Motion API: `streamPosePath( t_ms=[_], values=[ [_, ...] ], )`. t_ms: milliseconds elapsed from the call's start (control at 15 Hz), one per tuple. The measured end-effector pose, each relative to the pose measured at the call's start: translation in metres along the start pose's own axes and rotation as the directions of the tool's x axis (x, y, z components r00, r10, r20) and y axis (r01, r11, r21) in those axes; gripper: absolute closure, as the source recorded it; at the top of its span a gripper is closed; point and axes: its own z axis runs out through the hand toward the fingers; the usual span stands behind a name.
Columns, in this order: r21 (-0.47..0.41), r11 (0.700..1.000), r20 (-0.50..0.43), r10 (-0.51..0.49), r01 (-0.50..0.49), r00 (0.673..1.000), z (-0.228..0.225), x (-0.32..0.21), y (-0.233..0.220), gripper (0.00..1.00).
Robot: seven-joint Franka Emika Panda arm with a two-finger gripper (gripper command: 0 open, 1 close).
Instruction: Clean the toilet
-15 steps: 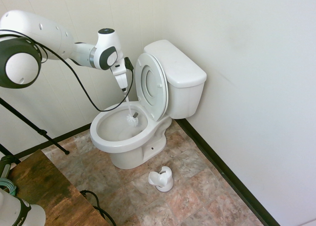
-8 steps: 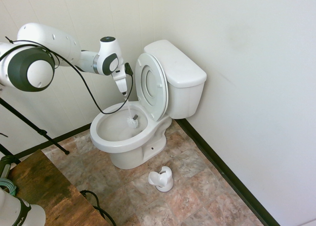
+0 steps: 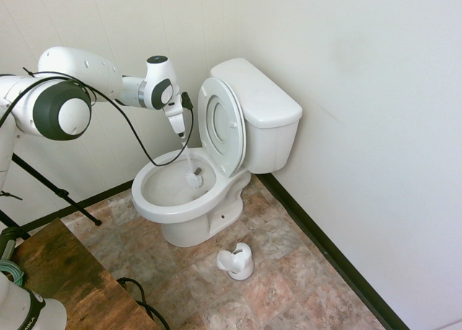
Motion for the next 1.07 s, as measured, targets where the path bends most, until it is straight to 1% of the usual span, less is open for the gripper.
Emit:
streamPosePath(
  t_ms=[200, 467, 800, 1067],
  values=[
    [-0.017, 1.0, 0.004, -0.018, 0.018, 1.0, 0.003, -0.014, 0.003, 1.0],
    [-0.073, 0.996, 0.025, -0.046, 0.048, 0.999, 0.009, -0.036, 0.017, 1.0],
    [-0.139, 0.985, 0.041, -0.095, 0.099, 0.995, 0.018, -0.045, 0.051, 1.0],
    [-0.165, 0.976, 0.064, -0.131, 0.14, 0.989, 0.008, -0.041, 0.08, 1.0]
  ],
)
